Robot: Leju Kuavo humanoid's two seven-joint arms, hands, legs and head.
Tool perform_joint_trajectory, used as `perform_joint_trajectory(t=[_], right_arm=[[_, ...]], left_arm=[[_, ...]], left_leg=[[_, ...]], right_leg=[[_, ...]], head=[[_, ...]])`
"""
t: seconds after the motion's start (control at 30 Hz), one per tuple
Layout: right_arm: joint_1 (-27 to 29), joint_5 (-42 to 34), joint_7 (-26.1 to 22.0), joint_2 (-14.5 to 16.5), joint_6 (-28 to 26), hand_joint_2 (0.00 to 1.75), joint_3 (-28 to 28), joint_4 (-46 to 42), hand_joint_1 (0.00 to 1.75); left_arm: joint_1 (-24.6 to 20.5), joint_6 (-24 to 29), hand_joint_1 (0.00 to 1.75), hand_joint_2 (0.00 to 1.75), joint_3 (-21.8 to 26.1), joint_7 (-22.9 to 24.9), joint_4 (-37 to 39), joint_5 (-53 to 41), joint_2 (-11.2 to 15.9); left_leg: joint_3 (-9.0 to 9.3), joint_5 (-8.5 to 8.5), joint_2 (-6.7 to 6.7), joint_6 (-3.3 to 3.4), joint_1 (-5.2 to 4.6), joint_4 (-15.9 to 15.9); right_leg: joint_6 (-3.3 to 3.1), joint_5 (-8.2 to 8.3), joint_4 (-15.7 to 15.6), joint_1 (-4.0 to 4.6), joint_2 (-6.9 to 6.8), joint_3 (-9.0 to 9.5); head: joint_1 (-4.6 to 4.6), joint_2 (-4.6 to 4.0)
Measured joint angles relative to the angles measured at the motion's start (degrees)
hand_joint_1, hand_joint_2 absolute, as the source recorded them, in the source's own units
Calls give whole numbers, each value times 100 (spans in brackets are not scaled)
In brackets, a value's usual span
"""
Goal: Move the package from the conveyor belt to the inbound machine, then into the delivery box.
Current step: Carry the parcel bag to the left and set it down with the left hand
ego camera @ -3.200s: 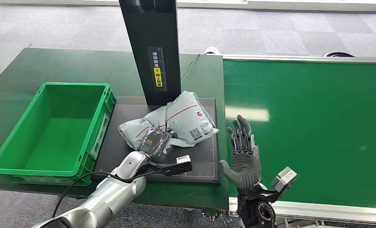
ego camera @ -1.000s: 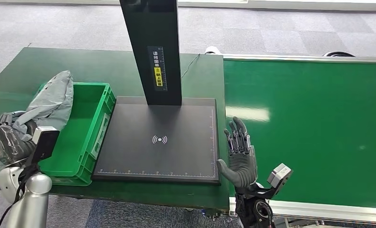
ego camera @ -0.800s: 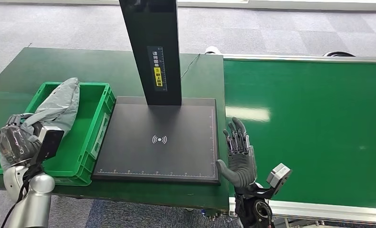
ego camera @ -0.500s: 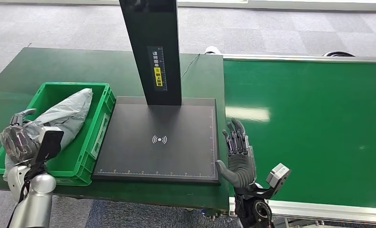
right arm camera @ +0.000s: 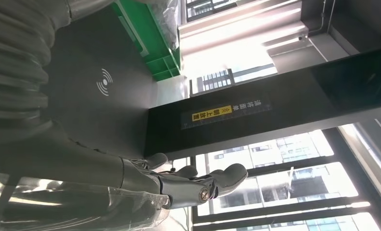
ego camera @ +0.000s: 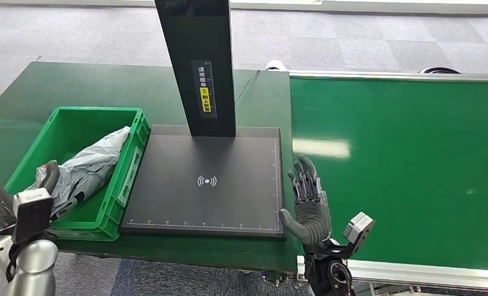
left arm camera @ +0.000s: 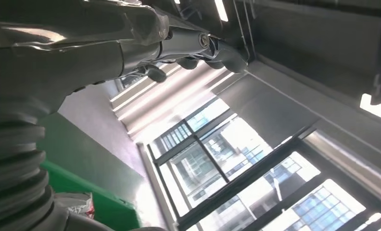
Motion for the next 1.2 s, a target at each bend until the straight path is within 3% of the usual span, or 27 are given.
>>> perform_joint_trajectory(t=[0.33, 0.67, 0.83, 0.9, 1.07, 1.2], right_arm=[[-8, -2, 0, -26, -8, 175, -34, 29, 0], [-9, -2, -1, -27, -8, 175, -69, 33, 0], [-19, 32, 0, -23, -59, 175, -99, 33, 0], [-34, 150, -1, -16, -256, 175, -107, 33, 0], [-14, 735, -1, 10, -1131, 175, -95, 27, 0], [42, 841, -1, 33, -1288, 175, -75, 23, 0]], left_arm=[[1157, 227, 0, 175, -420, -741, -1594, 738, -204], [1578, 268, 0, 175, -625, -1005, -2230, 1041, -330], [1888, 222, 0, 175, -1327, -1154, -2756, 1520, -422], [1823, -143, 0, 175, -1707, -1083, -2570, 1787, -482], [1478, -1973, 0, 175, -2200, -1078, -1401, 2448, -787], [1296, -2291, 0, 175, -2307, -1149, -738, 2539, -972]], left_leg=[[0, -3, -1, 1, 0, 0], [4, -1, 0, 0, 0, -1], [2, -3, -18, 2, -5, 0], [3, -4, -26, 3, -6, 0], [8, 2, -21, 6, -6, 0], [8, 3, -12, 6, -5, 0]], right_leg=[[0, -2, -1, -1, -1, -1], [0, -1, -1, 0, 0, 5], [5, -6, -3, -8, -15, 0], [7, -7, -4, -9, -20, 5], [4, 1, -4, -7, -18, 12], [2, 4, -4, -7, -14, 10]], head=[[-1, 1], [0, 0], [1, 0], [-1, 0], [0, 0], [-1, 0]])
